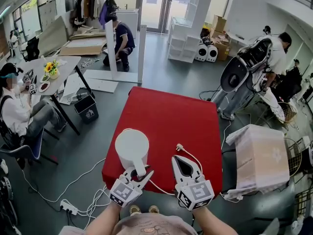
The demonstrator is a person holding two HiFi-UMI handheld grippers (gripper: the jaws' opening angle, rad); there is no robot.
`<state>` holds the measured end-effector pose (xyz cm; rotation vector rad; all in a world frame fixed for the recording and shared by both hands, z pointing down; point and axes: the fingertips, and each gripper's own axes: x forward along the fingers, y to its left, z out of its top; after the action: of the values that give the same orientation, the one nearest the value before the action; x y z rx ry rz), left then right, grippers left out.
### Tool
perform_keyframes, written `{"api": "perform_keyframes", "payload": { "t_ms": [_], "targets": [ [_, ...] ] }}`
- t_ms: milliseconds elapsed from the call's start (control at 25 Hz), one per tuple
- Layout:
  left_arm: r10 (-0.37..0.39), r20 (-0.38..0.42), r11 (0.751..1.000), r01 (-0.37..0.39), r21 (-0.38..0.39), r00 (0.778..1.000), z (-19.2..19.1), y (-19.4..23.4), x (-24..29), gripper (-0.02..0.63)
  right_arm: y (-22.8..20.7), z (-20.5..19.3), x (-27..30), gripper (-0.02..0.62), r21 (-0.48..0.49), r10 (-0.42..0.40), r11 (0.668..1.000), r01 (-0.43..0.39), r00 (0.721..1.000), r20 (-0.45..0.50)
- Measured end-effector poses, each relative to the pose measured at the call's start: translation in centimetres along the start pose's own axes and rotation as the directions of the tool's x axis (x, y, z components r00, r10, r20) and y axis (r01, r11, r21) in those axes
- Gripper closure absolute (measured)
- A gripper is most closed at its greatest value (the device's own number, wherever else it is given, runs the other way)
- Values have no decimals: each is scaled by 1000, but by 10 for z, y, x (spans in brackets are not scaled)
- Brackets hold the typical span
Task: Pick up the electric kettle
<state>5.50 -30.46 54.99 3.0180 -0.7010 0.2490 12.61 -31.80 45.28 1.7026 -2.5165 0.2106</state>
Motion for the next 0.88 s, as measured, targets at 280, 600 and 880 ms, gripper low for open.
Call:
{"api": "perform_keyframes", "payload": {
  "t_ms": [280,600,880],
  "targets": [
    [15,20,1000,-15,1,1000,4,1,3,538,0,-3,-1,583,-6,4,1000,-4,1000,-6],
    [-12,34,1000,11,23,999,20,6,14,524,-8,-5,-1,583,-6,-4,1000,4,1000,-9],
    [-8,66,1000,7,18,998,48,11,8,525,-11,-3,0,583,-4,-5,1000,5,1000,-3]
  ]
}}
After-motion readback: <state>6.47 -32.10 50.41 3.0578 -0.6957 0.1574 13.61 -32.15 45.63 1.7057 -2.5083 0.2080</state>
